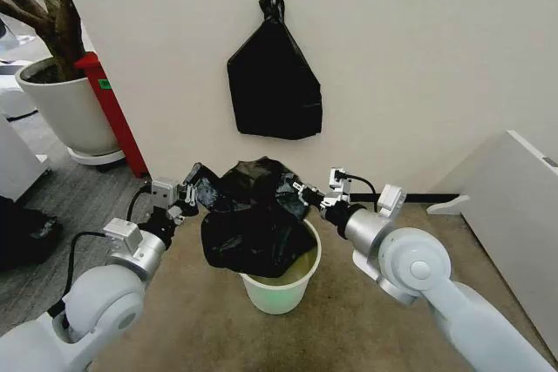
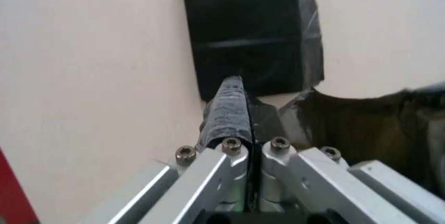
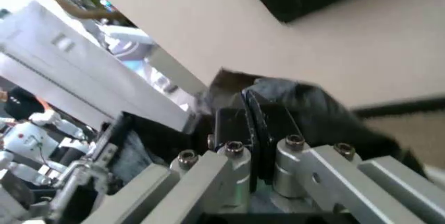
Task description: Place the garbage bag over the trash bin.
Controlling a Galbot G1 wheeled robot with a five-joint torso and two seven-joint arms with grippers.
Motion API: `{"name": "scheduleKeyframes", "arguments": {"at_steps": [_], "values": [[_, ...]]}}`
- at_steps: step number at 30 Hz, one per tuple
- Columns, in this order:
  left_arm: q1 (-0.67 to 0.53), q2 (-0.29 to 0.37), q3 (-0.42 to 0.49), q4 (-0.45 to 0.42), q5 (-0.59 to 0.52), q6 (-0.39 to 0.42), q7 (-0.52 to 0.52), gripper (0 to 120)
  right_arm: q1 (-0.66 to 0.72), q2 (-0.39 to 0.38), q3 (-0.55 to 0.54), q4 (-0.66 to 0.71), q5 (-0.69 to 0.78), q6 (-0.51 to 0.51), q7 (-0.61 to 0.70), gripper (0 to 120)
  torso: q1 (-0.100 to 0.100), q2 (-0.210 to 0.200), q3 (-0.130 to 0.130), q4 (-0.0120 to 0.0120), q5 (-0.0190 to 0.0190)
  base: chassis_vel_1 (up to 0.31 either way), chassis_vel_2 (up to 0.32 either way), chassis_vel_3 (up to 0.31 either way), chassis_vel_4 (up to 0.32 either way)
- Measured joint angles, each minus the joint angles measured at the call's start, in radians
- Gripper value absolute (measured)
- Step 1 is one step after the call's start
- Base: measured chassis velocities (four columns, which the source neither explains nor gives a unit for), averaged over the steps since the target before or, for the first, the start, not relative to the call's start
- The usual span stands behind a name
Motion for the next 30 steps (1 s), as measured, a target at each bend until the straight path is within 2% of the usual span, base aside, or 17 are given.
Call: {"name": "scheduleKeyframes", "arguments": {"at_steps": [6, 9, 10, 12, 13, 14, 16, 21, 26, 30], "values": [[-0.061, 0.039, 0.011, -0.004, -0.04, 0.0, 0.017, 0, 0.024, -0.051, 0.042, 0.078, 0.018, 0.001, 0.019, 0, 0.0, 0.0, 0.0, 0.0, 0.0001, 0.0, 0.0, 0.0, 0.0], [-0.173, 0.04, 0.096, 0.034, -0.055, 0.0, 0.028, 0, -0.016, -0.083, 0.068, 0.087, -0.012, 0.001, 0.006, 0, 0.0, 0.0, 0.0, -0.0002, 0.0002, 0.0, 0.0, 0.0, 0.0], [-0.173, 0.04, 0.096, 0.034, -0.055, 0.0, 0.028, 0, -0.016, -0.083, 0.068, 0.087, -0.012, 0.001, 0.006, 0, 0.0, 0.0, 0.0, -0.0002, 0.0002, 0.0, 0.0, 0.0, 0.0], [-0.24, 0.031, 0.168, 0.061, -0.06, -0.001, 0.033, 0, -0.038, -0.086, 0.075, 0.075, -0.035, 0.0, -0.003, 0, 0.0, 0.0, 0.0, -0.0004, 0.0002, 0.0, 0.0, 0.0, 0.0], [-0.293, 0.018, 0.233, 0.086, -0.063, -0.004, 0.035, 0, -0.055, -0.086, 0.08, 0.064, -0.056, 0.0, -0.008, 0, 0.0, 0.0, 0.0, -0.0004, 0.0004, 0.0, 0.0, 0.0, 0.0], [-0.315, 0.01, 0.261, 0.097, -0.065, -0.004, 0.035, 0, -0.062, -0.086, 0.082, 0.06, -0.065, 0.0, -0.01, 0, 0.0, 0.0, 0.0, -0.0003, 0.0005, 0.0, 0.0, 0.0, 0.0], [-0.41, -0.041, 0.375, 0.149, -0.071, -0.008, 0.031, 0, -0.096, -0.086, 0.095, 0.051, -0.094, -0.002, -0.018, 0, 0.0, 0.0, 0.0, -0.0004, 0.0, 0.0, 0.0, 0.0, 0.0], [-0.511, -0.123, 0.477, 0.191, -0.073, -0.007, 0.014, 0, -0.138, -0.11, 0.142, 0.084, -0.095, -0.015, -0.013, 0, 0.0, 0.0, 0.0, -0.0004, -0.0001, 0.0, 0.0, 0.0, 0.0], [-0.568, -0.143, 0.515, 0.174, -0.091, 0.008, -0.007, 0, -0.154, -0.159, 0.212, 0.141, -0.045, -0.029, 0.012, 0, 0.0, 0.0, 0.0, -0.0006, 0.0002, 0.0, 0.0, 0.0, 0.0], [-0.581, -0.12, 0.514, 0.143, -0.111, 0.018, -0.015, 0, -0.16, -0.192, 0.283, 0.182, 0.018, -0.044, 0.028, 0, 0.0, 0.0, 0.0, -0.0003, 0.0002, 0.0, 0.0, 0.0, 0.0]]}}
